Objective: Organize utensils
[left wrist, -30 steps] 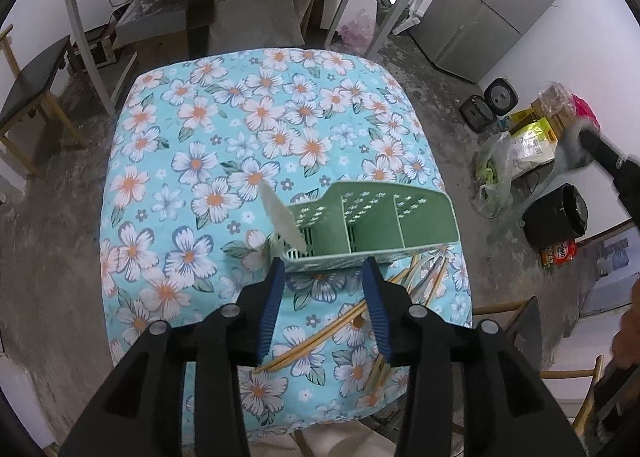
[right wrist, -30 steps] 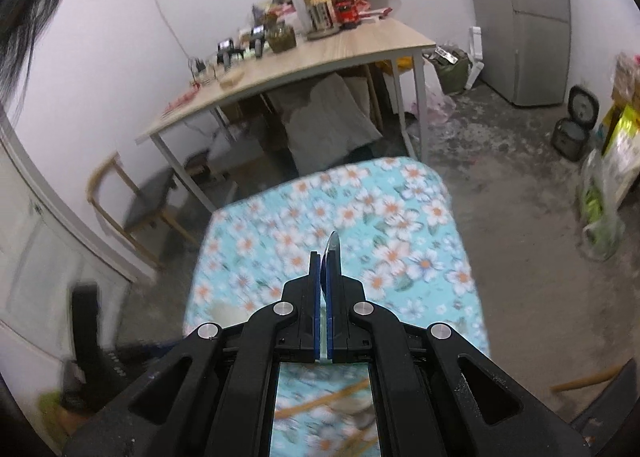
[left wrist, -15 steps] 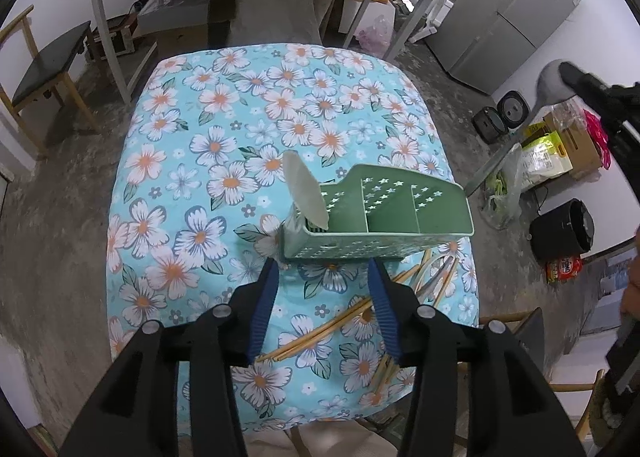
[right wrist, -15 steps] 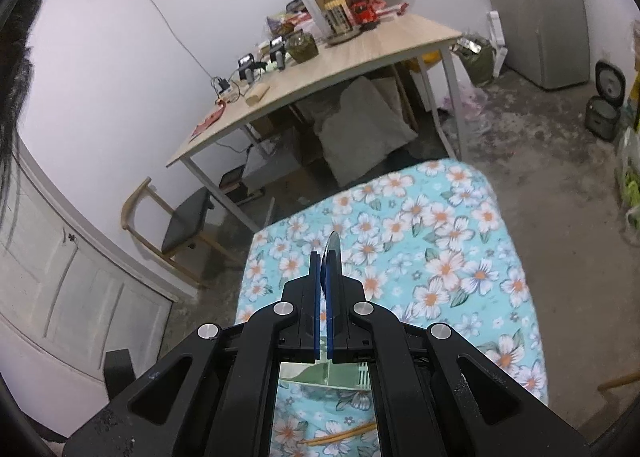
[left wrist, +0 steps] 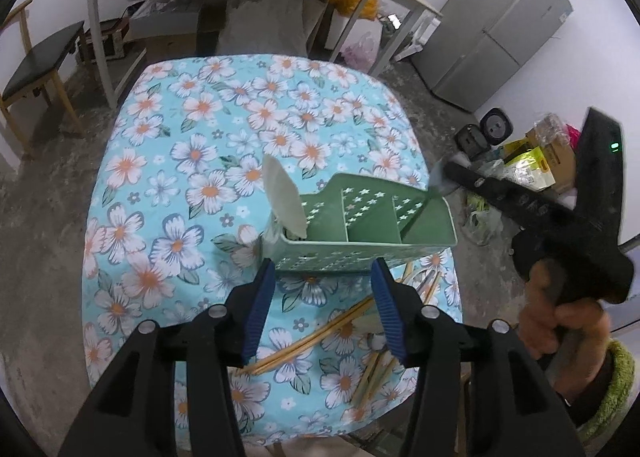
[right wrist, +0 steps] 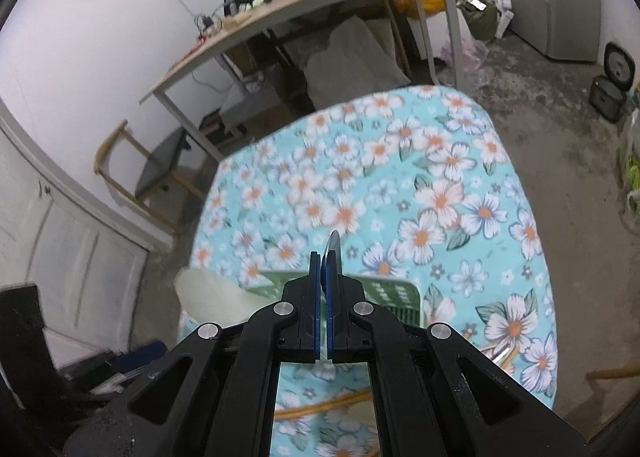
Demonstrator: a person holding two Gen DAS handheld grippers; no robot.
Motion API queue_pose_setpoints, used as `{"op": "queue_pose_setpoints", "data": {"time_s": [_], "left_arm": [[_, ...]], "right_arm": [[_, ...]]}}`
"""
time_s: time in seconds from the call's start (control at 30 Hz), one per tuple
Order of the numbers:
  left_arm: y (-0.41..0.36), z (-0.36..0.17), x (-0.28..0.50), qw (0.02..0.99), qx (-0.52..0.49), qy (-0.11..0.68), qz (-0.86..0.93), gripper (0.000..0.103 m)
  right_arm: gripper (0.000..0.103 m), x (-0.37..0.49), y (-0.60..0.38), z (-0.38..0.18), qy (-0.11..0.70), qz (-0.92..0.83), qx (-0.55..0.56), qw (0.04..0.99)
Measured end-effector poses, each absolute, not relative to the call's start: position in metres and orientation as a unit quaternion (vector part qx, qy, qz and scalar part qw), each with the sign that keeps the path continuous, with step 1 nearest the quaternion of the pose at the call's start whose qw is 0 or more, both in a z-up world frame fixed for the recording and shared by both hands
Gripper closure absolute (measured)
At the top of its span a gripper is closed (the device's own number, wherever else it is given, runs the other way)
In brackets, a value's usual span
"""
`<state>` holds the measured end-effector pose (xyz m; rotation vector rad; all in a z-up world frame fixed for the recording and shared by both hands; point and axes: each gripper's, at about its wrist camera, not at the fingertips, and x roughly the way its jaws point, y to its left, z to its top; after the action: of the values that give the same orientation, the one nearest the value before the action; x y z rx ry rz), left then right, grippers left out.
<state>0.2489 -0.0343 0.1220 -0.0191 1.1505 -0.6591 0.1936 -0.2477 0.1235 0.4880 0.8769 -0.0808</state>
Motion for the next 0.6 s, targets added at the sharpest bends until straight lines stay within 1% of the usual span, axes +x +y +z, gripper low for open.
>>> {"op": "queue_pose_setpoints", "data": {"time_s": [0.07,0.17,0.3,0.4,0.47,0.53,0.57,0.6], "left_arm": [[-0.036,0.123,0.247,0.792,-0.005,0.522,-0.317,0.046],[-0.04,0.127,0.244,0.798,0.003,0.504,-0.33,0.04],[-0.044,0.133,0.24,0.802,0.004,0.488,-0.345,0.037],[-0.047,0.136,0.238,0.801,0.001,0.479,-0.359,0.032],[-0.049,0.139,0.236,0.804,0.005,0.472,-0.362,0.027],[-0.05,0.14,0.235,0.805,0.005,0.47,-0.362,0.024],[-0.05,0.14,0.235,0.805,0.004,0.469,-0.362,0.022],[-0.05,0.141,0.235,0.806,0.002,0.469,-0.362,0.021]], "right_arm": [[0.103,0.193,-0.245,0.119,0.426,-0.035,0.222,0.876],[0.103,0.193,-0.238,0.114,0.438,-0.032,0.196,0.877],[0.103,0.189,-0.236,0.104,0.456,-0.031,0.183,0.87],[0.102,0.187,-0.235,0.101,0.463,-0.031,0.177,0.868],[0.098,0.187,-0.235,0.102,0.465,-0.03,0.172,0.868],[0.098,0.186,-0.234,0.105,0.464,-0.03,0.168,0.869],[0.097,0.186,-0.235,0.106,0.465,-0.03,0.167,0.869],[0.092,0.185,-0.236,0.107,0.465,-0.03,0.166,0.869]]}}
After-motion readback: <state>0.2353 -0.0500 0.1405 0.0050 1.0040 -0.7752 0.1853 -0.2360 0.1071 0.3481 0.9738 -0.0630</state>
